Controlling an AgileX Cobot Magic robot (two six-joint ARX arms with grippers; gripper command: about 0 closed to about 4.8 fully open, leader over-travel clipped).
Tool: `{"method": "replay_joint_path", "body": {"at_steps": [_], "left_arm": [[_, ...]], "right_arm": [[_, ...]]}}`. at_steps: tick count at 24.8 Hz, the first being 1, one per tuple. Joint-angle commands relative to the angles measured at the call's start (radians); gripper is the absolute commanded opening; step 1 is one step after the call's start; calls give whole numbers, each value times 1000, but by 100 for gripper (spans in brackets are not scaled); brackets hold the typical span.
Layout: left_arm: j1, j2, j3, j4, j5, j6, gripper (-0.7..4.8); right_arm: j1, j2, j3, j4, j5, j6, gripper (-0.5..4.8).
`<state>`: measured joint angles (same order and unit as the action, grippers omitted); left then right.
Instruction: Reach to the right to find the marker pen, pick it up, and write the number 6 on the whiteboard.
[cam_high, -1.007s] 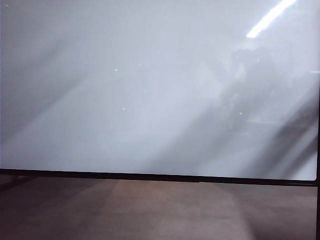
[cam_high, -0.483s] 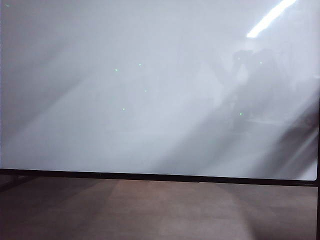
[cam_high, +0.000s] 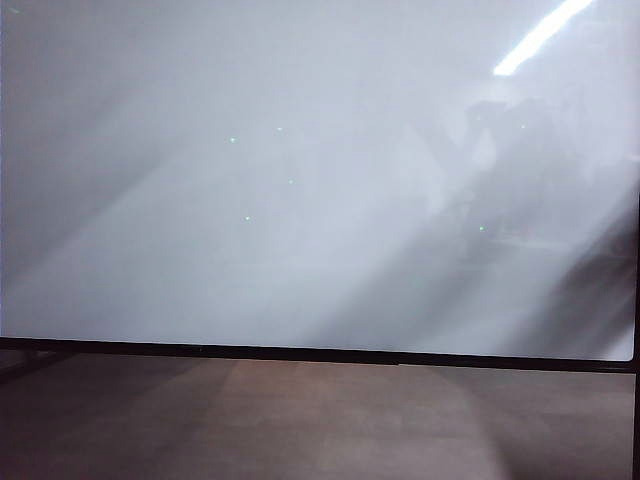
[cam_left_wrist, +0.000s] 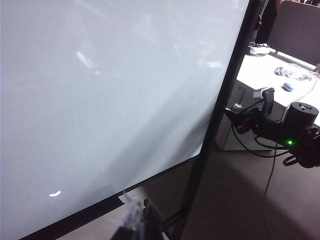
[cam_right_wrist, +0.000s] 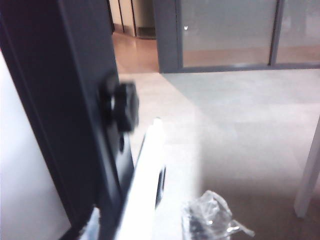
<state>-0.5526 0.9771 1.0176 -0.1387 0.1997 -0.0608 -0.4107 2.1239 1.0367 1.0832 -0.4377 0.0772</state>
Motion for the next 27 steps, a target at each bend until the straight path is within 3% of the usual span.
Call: {"method": "replay_joint_path", "body": {"at_steps": [1,15,17,19,21,27], "left_arm": [[-1,-2,4,13,4,0,-5],[-1,-3,4,-3,6,0,-5],[-1,-3,4,-3,6,0,-5],[-1,-3,4,-2,6,0,-5],[-1,-3,4,-2,6,0,-5],[-1,-3,4,-2,4,1,-5]], "right_arm": [[12,17,2,21,1,-3,207],[6,16,2,69,2,1,202],[6,16,2,69,2,1,162],[6,16,2,54,18,1,49],[6,16,2,50,17,1,-1],[5,8,1,51,73,2,-1]]}}
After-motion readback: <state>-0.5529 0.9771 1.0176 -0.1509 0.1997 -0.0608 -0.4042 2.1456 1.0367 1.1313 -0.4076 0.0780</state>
